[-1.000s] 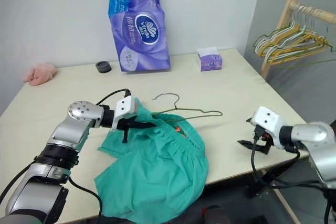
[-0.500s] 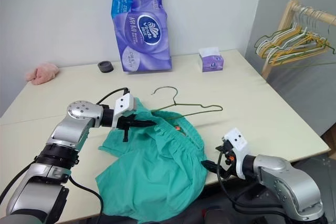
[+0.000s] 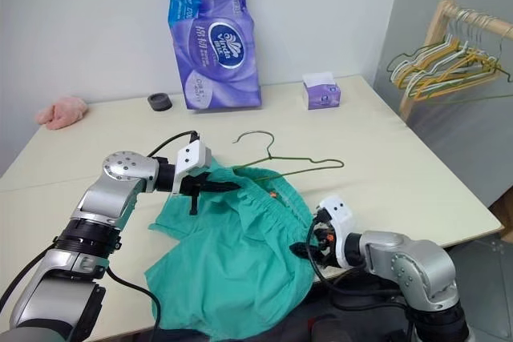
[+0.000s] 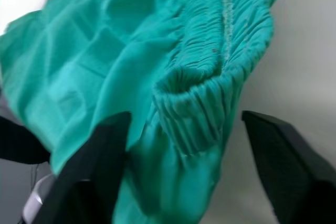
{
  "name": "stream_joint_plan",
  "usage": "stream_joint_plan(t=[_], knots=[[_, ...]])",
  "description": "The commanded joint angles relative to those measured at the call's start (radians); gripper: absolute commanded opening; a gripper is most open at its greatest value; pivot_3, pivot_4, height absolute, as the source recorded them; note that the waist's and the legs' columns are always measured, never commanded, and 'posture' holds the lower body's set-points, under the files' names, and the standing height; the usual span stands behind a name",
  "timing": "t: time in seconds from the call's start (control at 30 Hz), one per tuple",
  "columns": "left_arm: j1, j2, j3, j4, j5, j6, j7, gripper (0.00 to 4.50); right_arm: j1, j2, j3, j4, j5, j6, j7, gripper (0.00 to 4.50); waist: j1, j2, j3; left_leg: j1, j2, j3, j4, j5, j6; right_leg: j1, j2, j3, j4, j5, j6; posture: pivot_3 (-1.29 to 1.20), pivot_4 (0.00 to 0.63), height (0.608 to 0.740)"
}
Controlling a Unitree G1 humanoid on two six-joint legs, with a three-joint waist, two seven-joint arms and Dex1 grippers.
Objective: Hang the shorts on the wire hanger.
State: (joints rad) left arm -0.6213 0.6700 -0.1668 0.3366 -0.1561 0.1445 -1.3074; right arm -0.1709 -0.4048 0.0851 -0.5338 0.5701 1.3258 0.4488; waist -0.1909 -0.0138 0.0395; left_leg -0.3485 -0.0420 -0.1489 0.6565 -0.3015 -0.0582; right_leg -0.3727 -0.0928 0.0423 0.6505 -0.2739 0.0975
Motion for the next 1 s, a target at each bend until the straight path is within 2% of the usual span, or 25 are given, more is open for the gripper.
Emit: stream_joint_plan(t=[0.03, 0.23, 0.33, 0.47, 0.7, 0.83, 1.0], knots=[[-0.009, 0.014, 0.043, -0.039, -0.024, -0.003, 0.011, 0.0, -0.008, -0.06, 0.064, -0.011, -0.046, -0.087, 0.008, 2.14, 0.001, 0.0, 0.0, 0.0, 0.0, 0.0, 0.0, 0.0, 0.0, 0.0, 0.0, 0.0, 0.0, 0.0, 0.0, -0.18, 0.0, 0.74], [0.004, 0.033, 0.06, -0.052, -0.034, 0.012, 0.014, 0.0, 0.003, -0.134, 0.101, -0.01, -0.104, -0.234, 0.04, 0.03, 0.0, 0.0, 0.0, 0.0, 0.0, 0.0, 0.001, 0.0, 0.0, 0.0, 0.0, 0.0, 0.0, 0.0, 0.0, -0.18, 0.0, 0.74], [0.013, 0.05, 0.077, -0.083, -0.066, 0.053, -0.01, 0.0, -0.004, -0.14, 0.069, 0.02, -0.108, -0.285, 0.048, 0.03, 0.0, 0.0, 0.0, 0.0, 0.0, 0.0, 0.001, 0.0, 0.0, 0.0, 0.0, -0.001, 0.0, 0.0, 0.0, -0.18, 0.0, 0.74], [0.028, 0.09, 0.113, -0.206, -0.178, 0.188, -0.066, 0.0, -0.022, -0.154, -0.012, 0.067, -0.084, -0.313, 0.071, 0.03, 0.002, 0.0, 0.0, -0.001, 0.0, 0.0, 0.002, 0.0, 0.0, 0.0, 0.0, 0.0, 0.0, 0.0, 0.0, -0.18, 0.0, 0.74], [0.029, 0.203, 0.119, -0.362, -0.326, 0.401, -0.19, 0.0, -0.043, -0.194, -0.135, 0.12, 0.039, -0.229, 0.162, 0.03, 0.0, 0.0, 0.0, 0.0, 0.001, 0.0, 0.002, -0.001, 0.002, 0.001, 0.001, 0.0, 0.001, 0.0, 0.0, -0.18, 0.0, 0.74], [0.059, 0.26, 0.068, -0.365, -0.272, 0.345, -0.241, 0.0, -0.049, -0.224, -0.144, 0.132, 0.059, -0.214, 0.179, 0.03, -0.001, 0.0, 0.0, 0.0, 0.001, 0.001, 0.002, -0.001, 0.002, 0.001, 0.001, 0.0, 0.001, 0.0, 0.0, -0.18, 0.0, 0.74], [0.06, 0.262, 0.017, -0.261, -0.146, 0.183, -0.218, 0.0, -0.051, -0.252, -0.152, 0.119, 0.084, -0.203, 0.192, 0.03, 0.006, 0.0, 0.0, 0.0, 0.001, 0.001, 0.003, -0.001, 0.002, 0.002, 0.001, 0.0, 0.0, 0.0, 0.0, -0.19, 0.0, 0.74]])
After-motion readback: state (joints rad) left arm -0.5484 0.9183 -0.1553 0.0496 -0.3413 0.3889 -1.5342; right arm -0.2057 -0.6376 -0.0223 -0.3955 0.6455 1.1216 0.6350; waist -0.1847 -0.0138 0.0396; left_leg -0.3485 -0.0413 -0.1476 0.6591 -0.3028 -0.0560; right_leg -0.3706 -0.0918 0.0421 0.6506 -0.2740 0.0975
